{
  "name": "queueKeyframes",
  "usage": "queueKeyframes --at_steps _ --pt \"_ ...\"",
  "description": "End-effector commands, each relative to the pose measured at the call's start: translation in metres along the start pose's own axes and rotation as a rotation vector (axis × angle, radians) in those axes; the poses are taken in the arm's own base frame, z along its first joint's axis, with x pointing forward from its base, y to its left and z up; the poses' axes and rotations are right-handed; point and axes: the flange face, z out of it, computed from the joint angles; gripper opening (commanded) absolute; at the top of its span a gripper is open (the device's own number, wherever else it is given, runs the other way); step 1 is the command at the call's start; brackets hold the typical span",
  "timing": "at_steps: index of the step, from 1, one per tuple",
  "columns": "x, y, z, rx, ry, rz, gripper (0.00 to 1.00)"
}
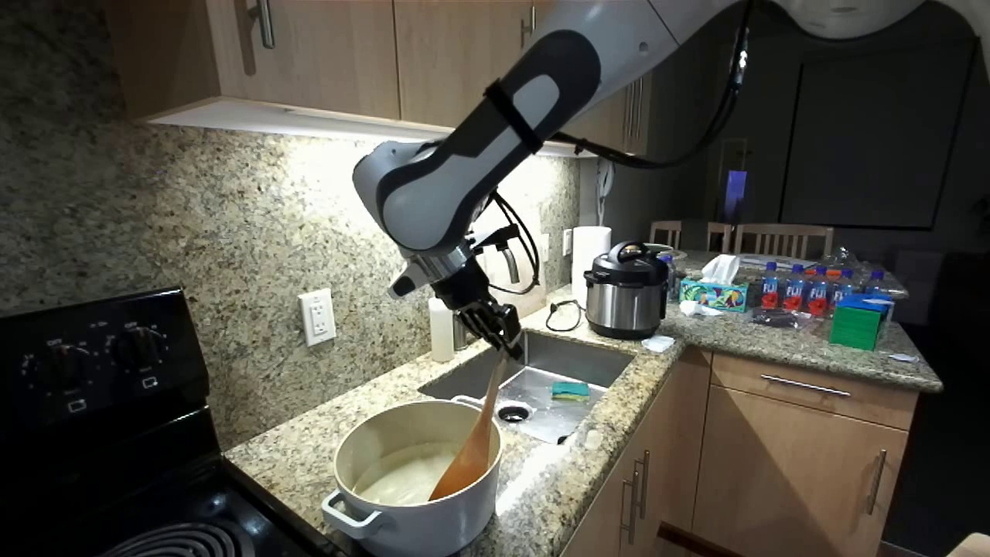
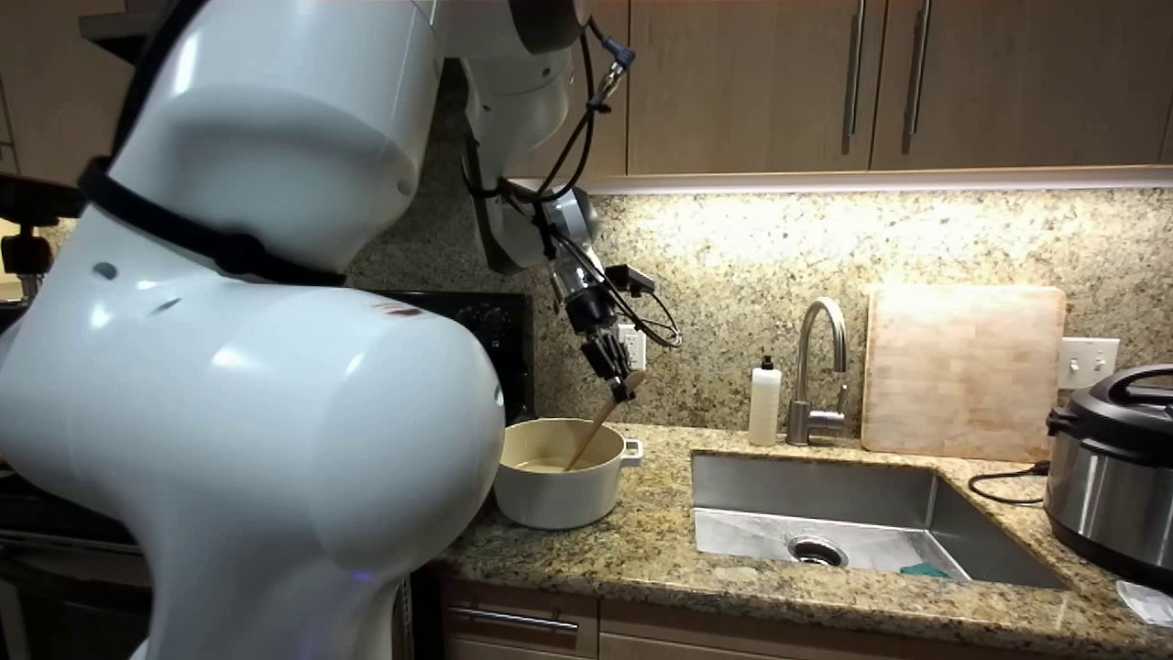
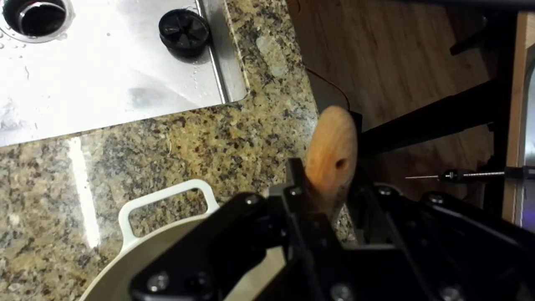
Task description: Pick up the cooking stick and stir in the pot
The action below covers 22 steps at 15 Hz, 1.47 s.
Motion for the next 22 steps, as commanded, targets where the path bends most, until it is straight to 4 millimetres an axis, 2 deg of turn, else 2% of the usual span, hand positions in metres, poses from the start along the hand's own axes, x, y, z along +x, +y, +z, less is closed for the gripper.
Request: queueKeyframes --at_steps 1,5,9,16,22 --pt "0.024 0.013 -0.006 -0.019 -0.032 -0.102 0.07" --pt "0.049 0.031 -0.01 -0.049 0.003 -0.177 0.07" --pt "0.05 0.048 -0.018 -0.082 0.039 -0.194 0.07" --pt "0.028 0.068 -0.023 -0.088 0.064 -0.097 0.07" --pt "-0.004 0.065 -0.01 -0.047 0.041 -0.009 0.07"
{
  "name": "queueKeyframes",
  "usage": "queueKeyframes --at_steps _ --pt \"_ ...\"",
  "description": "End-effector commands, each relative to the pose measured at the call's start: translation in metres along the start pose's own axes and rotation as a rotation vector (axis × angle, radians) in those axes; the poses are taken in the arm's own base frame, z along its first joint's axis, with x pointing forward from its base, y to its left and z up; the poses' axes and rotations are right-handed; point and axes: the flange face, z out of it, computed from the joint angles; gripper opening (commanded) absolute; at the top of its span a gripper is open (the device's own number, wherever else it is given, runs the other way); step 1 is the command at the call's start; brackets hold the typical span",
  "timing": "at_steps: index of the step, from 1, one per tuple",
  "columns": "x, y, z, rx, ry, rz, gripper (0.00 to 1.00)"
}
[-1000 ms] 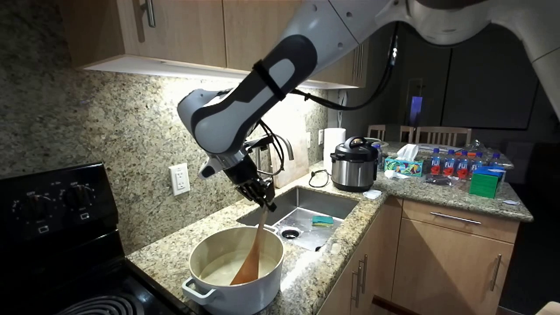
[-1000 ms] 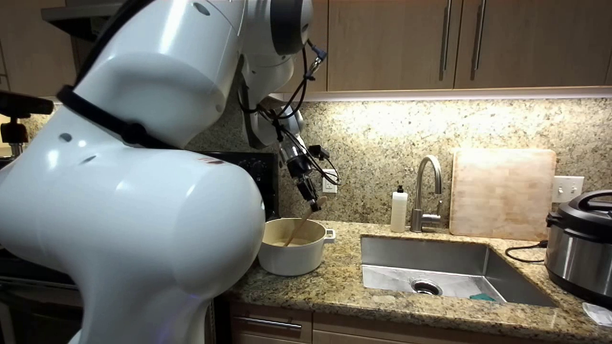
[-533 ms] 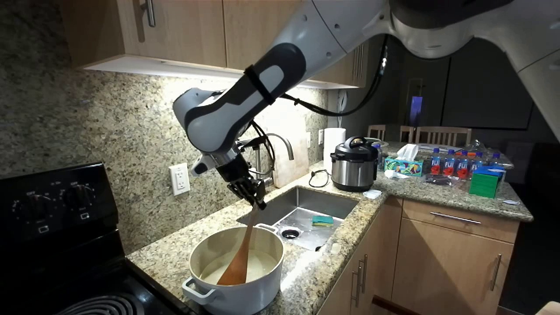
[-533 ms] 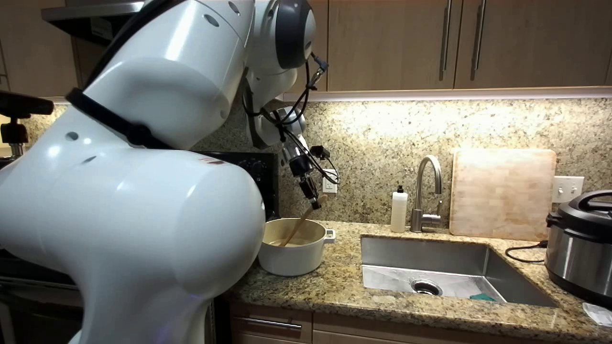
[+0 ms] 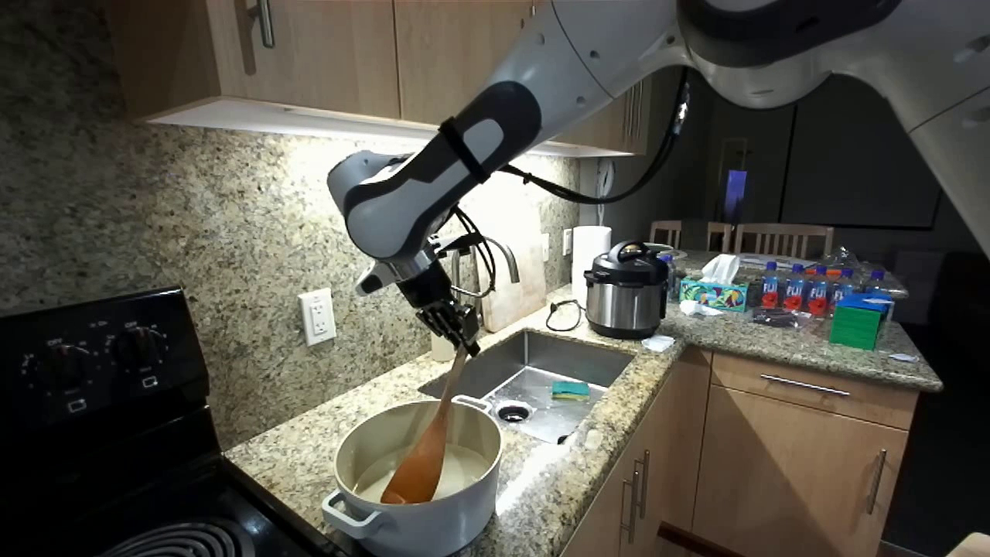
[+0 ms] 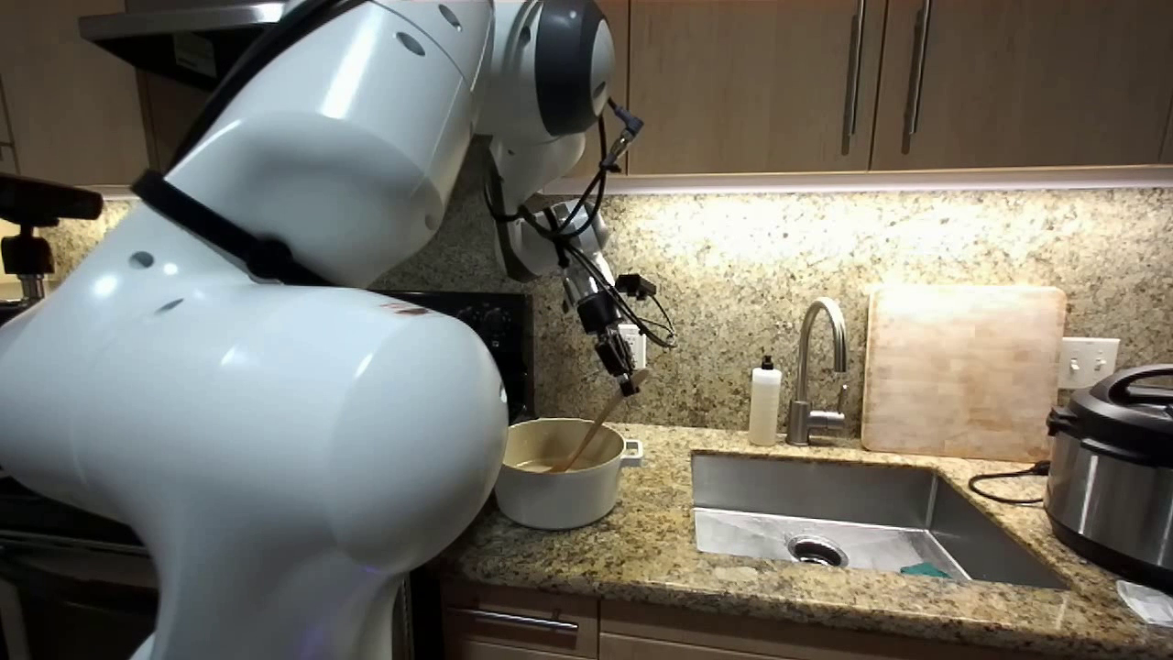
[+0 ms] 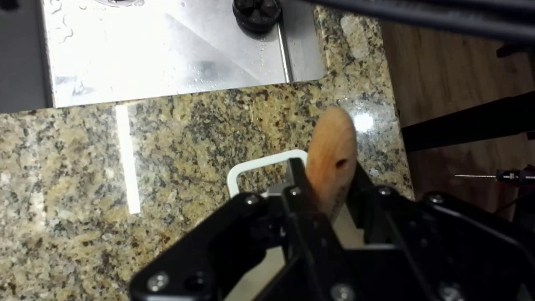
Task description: Pick up the cooking stick and stir in the pot
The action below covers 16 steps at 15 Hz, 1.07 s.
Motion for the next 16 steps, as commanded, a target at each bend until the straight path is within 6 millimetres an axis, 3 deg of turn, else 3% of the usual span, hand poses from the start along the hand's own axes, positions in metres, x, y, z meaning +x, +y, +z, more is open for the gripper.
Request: queueKeyframes --at_steps 1,8,11,16 --pt "-0.017 -0.01 0.001 0.028 -0.006 0.067 0.07" --pt "-0.012 -0.035 -0.007 0.077 -0.106 0.037 0.07" --pt "0.003 -0.037 -0.008 0.107 -0.125 -0.035 0.07" --pt "0.047 -0.024 0.003 0.104 -0.138 -0.091 0.07"
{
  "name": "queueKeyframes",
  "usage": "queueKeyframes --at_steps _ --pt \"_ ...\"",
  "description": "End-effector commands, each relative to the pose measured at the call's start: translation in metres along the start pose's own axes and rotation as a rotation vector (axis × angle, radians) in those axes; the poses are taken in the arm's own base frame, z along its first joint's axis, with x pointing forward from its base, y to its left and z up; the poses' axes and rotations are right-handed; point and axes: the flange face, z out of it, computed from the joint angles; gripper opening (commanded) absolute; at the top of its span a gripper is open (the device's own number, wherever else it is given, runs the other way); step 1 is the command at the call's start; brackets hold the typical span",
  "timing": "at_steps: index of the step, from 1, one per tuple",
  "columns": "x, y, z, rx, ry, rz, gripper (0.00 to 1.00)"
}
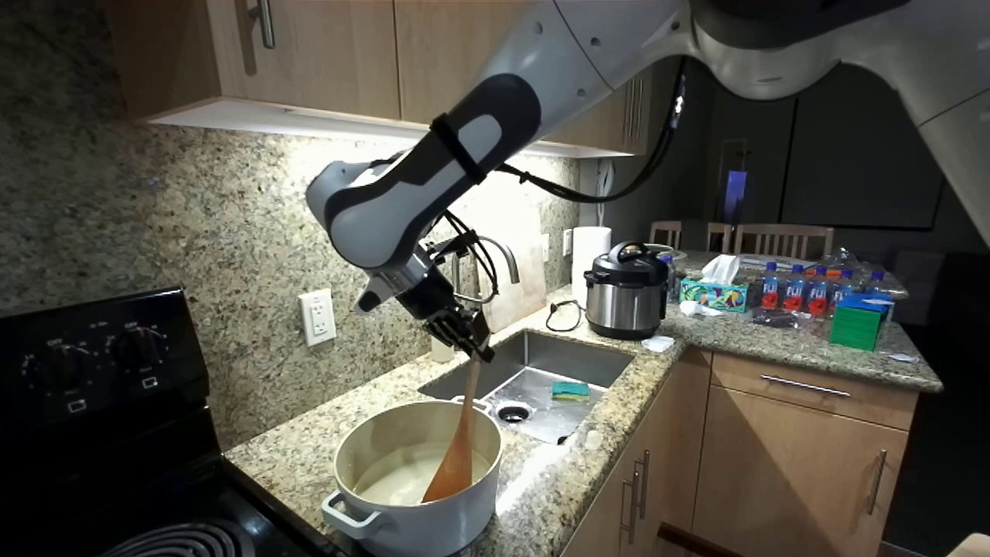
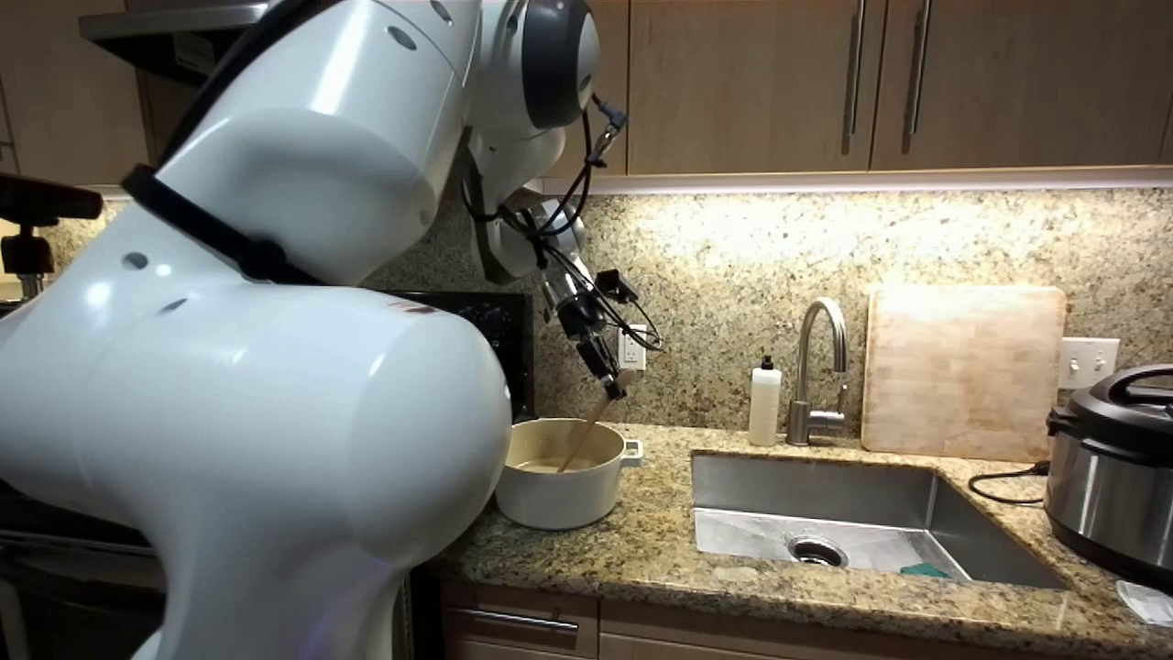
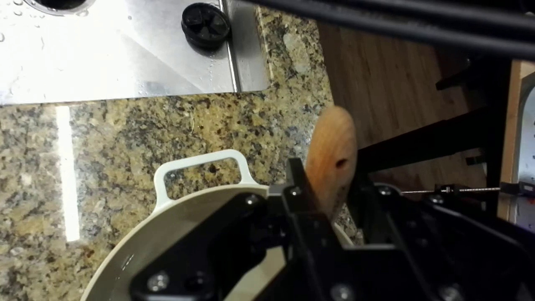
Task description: Pick up the cooking stick and stir in the pot
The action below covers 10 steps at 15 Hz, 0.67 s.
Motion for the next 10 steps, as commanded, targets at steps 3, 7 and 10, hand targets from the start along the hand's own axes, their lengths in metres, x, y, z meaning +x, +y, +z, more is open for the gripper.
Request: queueKeyframes --at_steps 3,7,10 --pt "0.041 0.015 0.002 -0.024 -0.059 -0.087 0.07" --pt "0.033 0.029 -0.007 -0.064 -0.037 -0.024 0.07" --pt "0.02 0.037 -0.009 -0.07 -0.016 0.03 0.07"
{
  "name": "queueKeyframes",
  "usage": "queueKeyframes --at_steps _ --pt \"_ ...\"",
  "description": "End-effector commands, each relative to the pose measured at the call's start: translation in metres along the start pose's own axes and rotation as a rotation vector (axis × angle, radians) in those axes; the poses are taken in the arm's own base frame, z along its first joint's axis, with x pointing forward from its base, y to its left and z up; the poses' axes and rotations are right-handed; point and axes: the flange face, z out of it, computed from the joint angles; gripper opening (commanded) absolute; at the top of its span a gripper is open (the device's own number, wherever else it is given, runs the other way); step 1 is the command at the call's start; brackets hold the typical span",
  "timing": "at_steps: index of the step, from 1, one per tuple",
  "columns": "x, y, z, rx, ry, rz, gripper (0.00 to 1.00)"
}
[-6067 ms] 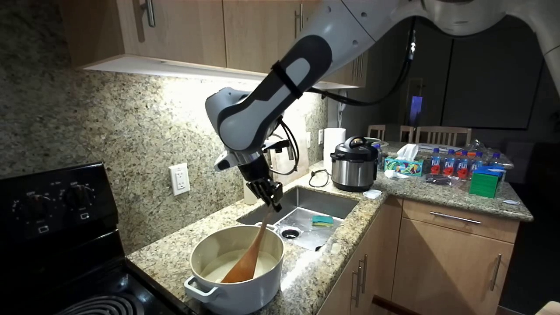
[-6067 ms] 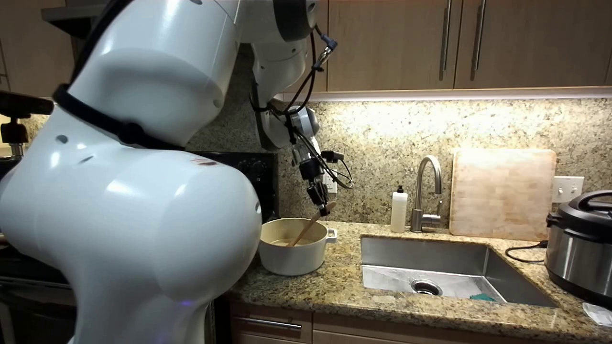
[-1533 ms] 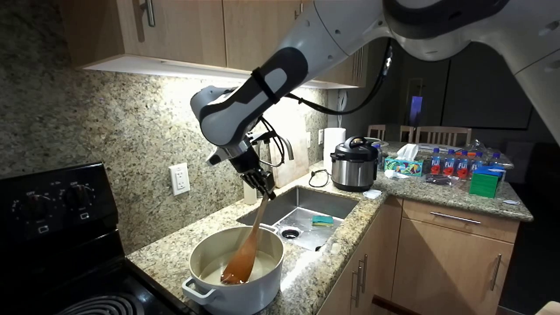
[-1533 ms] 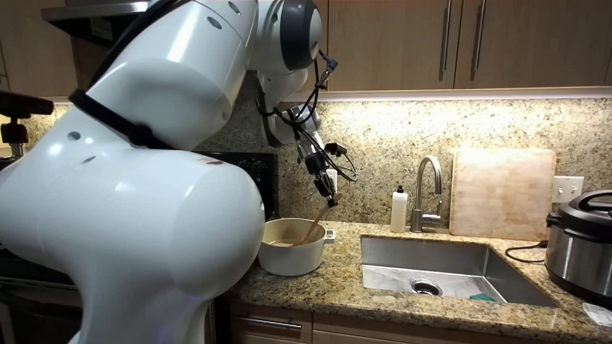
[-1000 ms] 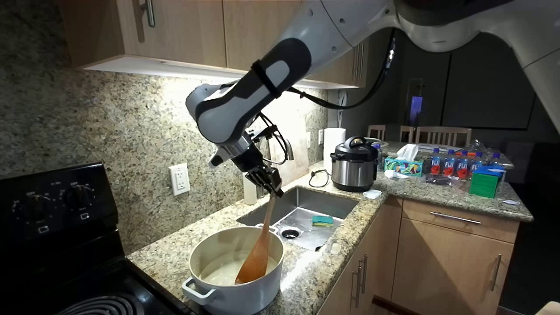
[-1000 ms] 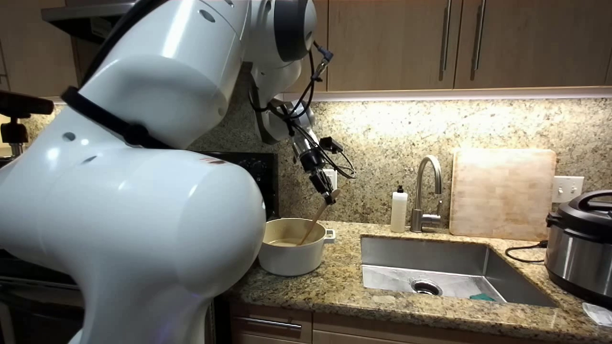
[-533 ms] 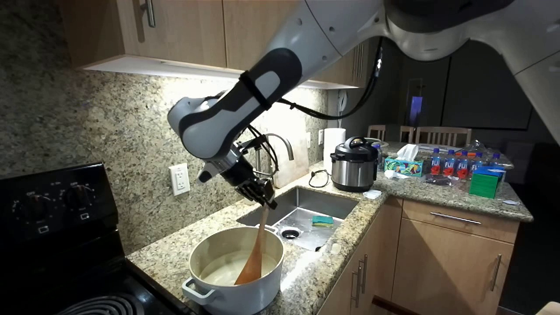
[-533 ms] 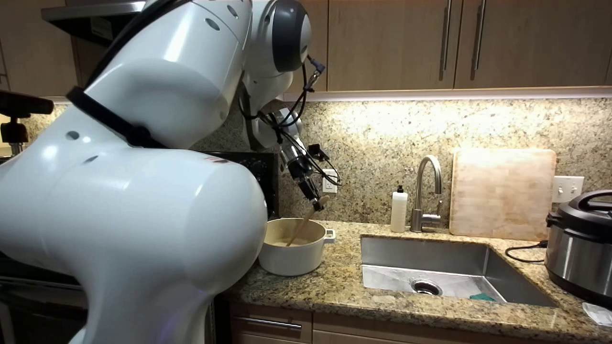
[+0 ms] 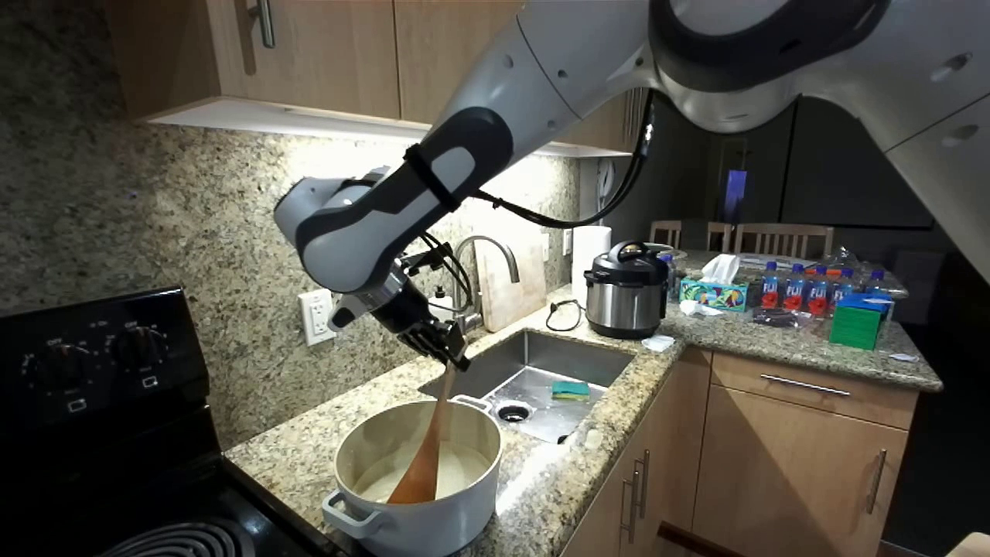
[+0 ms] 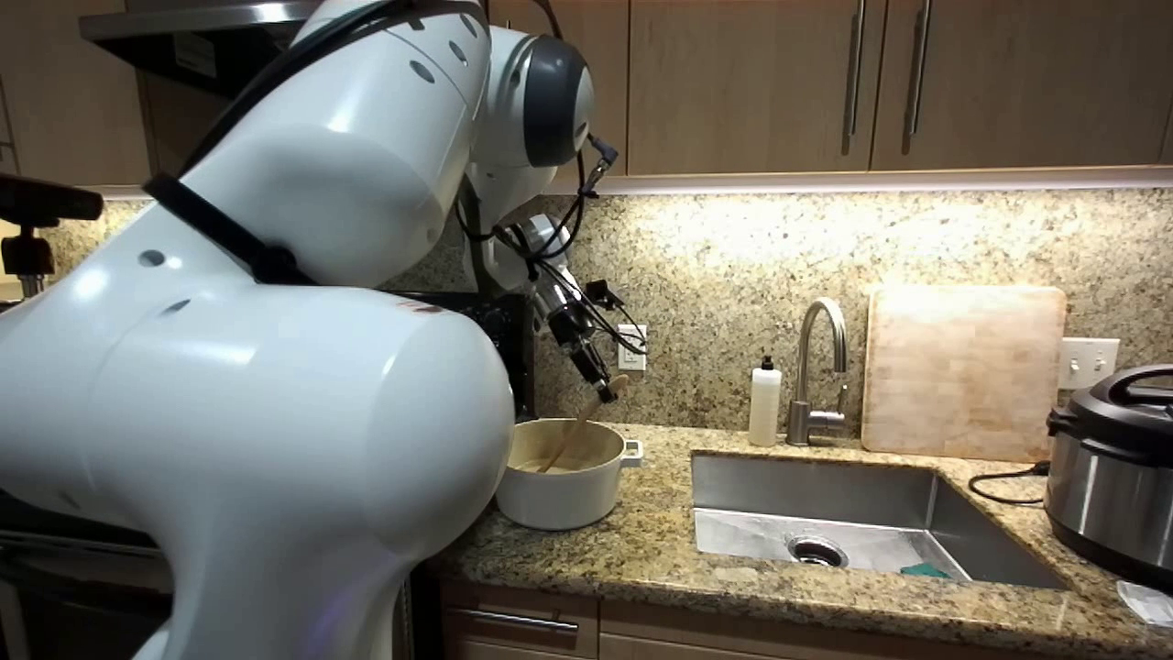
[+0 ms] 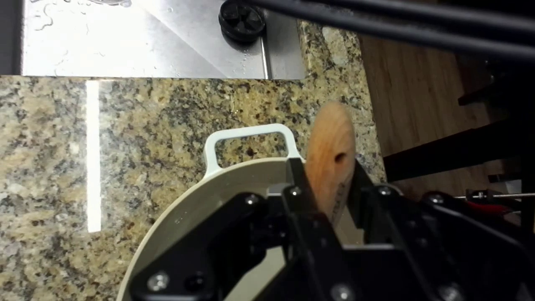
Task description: Pick up the cooking stick and stir in the pot
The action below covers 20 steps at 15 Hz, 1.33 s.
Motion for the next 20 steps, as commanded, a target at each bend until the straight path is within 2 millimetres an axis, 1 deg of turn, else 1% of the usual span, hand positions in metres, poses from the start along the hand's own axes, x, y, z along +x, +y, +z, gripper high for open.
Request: queueKeyframes --at_steps 1,5,8,11,15,20 --pt "-0.015 0.012 0.0 -0.015 0.025 0.076 0.07" --pt "-0.035 0.016 0.007 -0.003 0.045 0.158 0.07" --pt "-0.05 0.01 0.016 0.017 0.048 0.215 0.07" --pt "-0.059 0.003 0.021 0.03 0.033 0.247 0.07" --pt "-0.058 -0.011 0.018 0.033 -0.006 0.247 0.07" --pt "-0.052 -0.036 0.014 0.054 -0.045 0.201 0.07"
